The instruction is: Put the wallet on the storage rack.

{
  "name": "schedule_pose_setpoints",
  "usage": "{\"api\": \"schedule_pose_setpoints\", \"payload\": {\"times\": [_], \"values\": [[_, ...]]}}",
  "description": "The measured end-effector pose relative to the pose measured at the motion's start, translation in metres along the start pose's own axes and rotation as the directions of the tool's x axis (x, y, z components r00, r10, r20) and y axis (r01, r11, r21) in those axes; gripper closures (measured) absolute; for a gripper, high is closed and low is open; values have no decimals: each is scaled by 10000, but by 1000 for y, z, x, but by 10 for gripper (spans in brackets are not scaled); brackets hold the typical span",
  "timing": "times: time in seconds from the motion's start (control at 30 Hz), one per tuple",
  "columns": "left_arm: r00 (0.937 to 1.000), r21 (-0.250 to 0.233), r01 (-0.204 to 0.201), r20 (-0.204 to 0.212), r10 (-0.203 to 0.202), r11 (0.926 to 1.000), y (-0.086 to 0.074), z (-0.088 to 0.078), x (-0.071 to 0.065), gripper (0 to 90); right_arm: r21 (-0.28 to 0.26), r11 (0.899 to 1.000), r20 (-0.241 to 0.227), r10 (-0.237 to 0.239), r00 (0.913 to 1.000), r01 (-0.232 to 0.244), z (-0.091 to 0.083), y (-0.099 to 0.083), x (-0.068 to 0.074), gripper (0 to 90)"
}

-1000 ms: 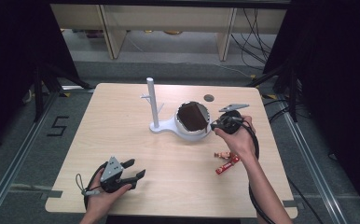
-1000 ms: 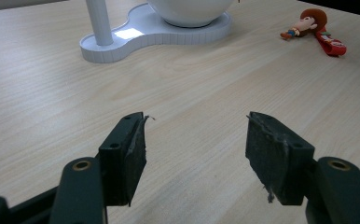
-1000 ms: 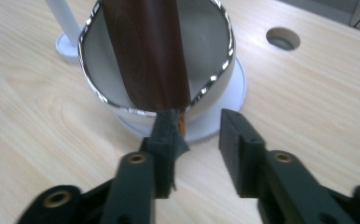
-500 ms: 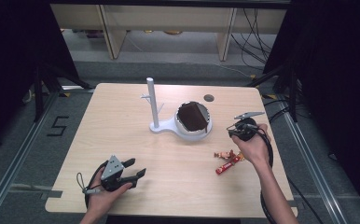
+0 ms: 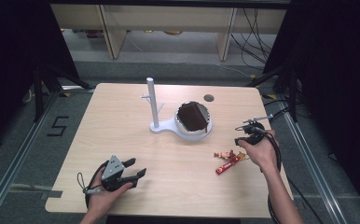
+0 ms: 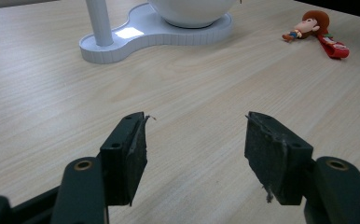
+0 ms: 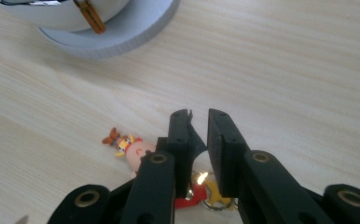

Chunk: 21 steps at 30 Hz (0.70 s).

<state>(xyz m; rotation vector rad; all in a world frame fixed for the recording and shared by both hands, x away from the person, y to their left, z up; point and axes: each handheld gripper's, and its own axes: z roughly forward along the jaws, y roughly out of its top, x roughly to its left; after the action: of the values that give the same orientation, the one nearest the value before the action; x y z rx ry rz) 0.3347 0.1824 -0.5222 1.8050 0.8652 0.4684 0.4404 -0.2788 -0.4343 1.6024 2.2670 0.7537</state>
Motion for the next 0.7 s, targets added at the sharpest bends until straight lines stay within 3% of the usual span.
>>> {"api": "schedule_pose_setpoints", "payload": {"times": [0.17,0.37,0.4,0.7], "values": [[10000,-62,48,44,-48,10000,0,0,0,381,547,9962,-10,674,9977,-672,2,-6,-4,776],[10000,-25,-10,-36,9,10000,0,-1,0,381,727,9951,221,656,9976,-670,4,-10,-10,775],[10000,-24,-3,-38,3,10000,0,-1,0,381,773,9927,237,913,9955,-929,3,-10,-10,776],[10000,-26,-12,-28,12,10000,0,-1,-1,381,1203,9859,362,1123,9930,-1158,9,-22,-25,798]]}}
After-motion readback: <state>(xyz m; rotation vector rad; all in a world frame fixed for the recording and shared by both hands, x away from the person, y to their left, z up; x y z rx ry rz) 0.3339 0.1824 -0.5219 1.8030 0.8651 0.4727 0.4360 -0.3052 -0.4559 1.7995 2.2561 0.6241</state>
